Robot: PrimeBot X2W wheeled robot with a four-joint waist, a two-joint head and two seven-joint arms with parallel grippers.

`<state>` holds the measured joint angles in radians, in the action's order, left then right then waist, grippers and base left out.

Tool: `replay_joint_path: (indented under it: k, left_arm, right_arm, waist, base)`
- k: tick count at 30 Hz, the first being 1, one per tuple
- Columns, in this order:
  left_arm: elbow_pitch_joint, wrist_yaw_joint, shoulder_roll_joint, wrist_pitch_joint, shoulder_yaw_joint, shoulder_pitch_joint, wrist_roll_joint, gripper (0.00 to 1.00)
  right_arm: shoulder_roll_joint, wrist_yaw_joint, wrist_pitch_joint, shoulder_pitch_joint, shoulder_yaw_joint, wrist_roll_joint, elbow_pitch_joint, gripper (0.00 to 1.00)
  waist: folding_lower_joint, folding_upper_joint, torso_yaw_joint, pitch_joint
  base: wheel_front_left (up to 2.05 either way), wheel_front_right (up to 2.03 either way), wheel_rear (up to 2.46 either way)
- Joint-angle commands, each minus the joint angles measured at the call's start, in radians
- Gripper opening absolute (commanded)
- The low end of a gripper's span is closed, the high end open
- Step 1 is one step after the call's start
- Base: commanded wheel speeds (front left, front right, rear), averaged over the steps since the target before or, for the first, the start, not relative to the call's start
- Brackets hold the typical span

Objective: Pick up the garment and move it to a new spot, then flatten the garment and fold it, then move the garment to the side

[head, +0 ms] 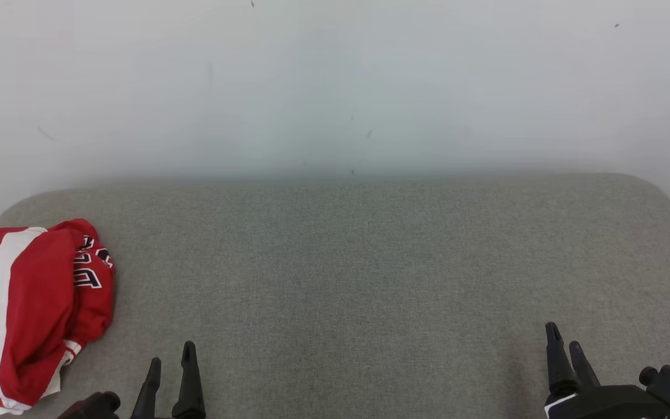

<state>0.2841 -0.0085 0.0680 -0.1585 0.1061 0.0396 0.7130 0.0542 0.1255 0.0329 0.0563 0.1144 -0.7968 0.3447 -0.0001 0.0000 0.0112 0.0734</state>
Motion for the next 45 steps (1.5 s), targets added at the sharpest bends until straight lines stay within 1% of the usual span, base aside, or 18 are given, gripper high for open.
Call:
replay_joint_path:
  k: [1, 10, 15, 18, 21, 28, 37, 45]
  left_arm:
    - [-0.019, 0.007, 0.009, -0.01, 0.007, -0.006, -0.04, 1.0]
    - [-0.029, 0.041, 0.039, -0.026, 0.036, -0.029, -0.159, 1.0]
    - [-0.03, 0.06, 0.048, -0.034, 0.039, -0.037, -0.206, 1.0]
    - [-0.029, 0.066, 0.046, -0.039, 0.035, -0.048, -0.224, 1.0]
    - [-0.025, 0.06, 0.047, -0.044, 0.03, -0.057, -0.245, 1.0]
    - [-0.024, 0.052, 0.05, -0.053, 0.029, -0.071, -0.296, 1.0]
    - [-0.034, 0.055, 0.045, -0.066, 0.012, -0.096, -0.371, 1.0]
    - [-0.039, 0.035, 0.032, -0.076, -0.005, -0.118, -0.423, 1.0]
  right_arm:
    - [0.003, 0.005, 0.013, -0.001, -0.006, 0.037, -0.019, 1.0]
    - [0.002, 0.005, 0.049, -0.031, -0.023, 0.169, -0.037, 1.0]
    - [0.001, 0.006, 0.068, -0.046, -0.03, 0.229, -0.042, 1.0]
    - [0.001, 0.006, 0.078, -0.055, -0.033, 0.247, -0.043, 1.0]
    - [0.001, 0.006, 0.092, -0.065, -0.042, 0.284, -0.049, 1.0]
    - [0.0, 0.006, 0.113, -0.079, -0.057, 0.328, -0.055, 1.0]
    - [-0.001, 0.006, 0.141, -0.101, -0.072, 0.409, -0.063, 1.0]
    - [-0.002, 0.006, 0.164, -0.12, -0.085, 0.473, -0.065, 1.0]
  waist:
    - [0.0001, 0.0, 0.001, 0.002]
    - [0.0001, 0.0, 0.002, 0.015]
    - [0.0001, 0.0, 0.001, 0.023]
    - [0.0001, 0.0, 0.002, 0.027]
    - [0.0001, 0.0, 0.002, 0.032]
    - [0.0001, 0.0, 0.004, 0.04]
    - [0.0001, 0.0, 0.005, 0.055]
    - [0.0001, 0.0, 0.006, 0.069]
  base:
    - [0.0, 0.0, 0.0]
    - [0.0, 0.0, 0.0]
    - [0.0, 0.0, 0.0]
    - [0.0, 0.0, 0.0]
    - [0.0, 0.0, 0.0]
    - [0.0, 0.0, 0.0]
    - [0.0, 0.0, 0.0]
    - [0.0, 0.0, 0.0]
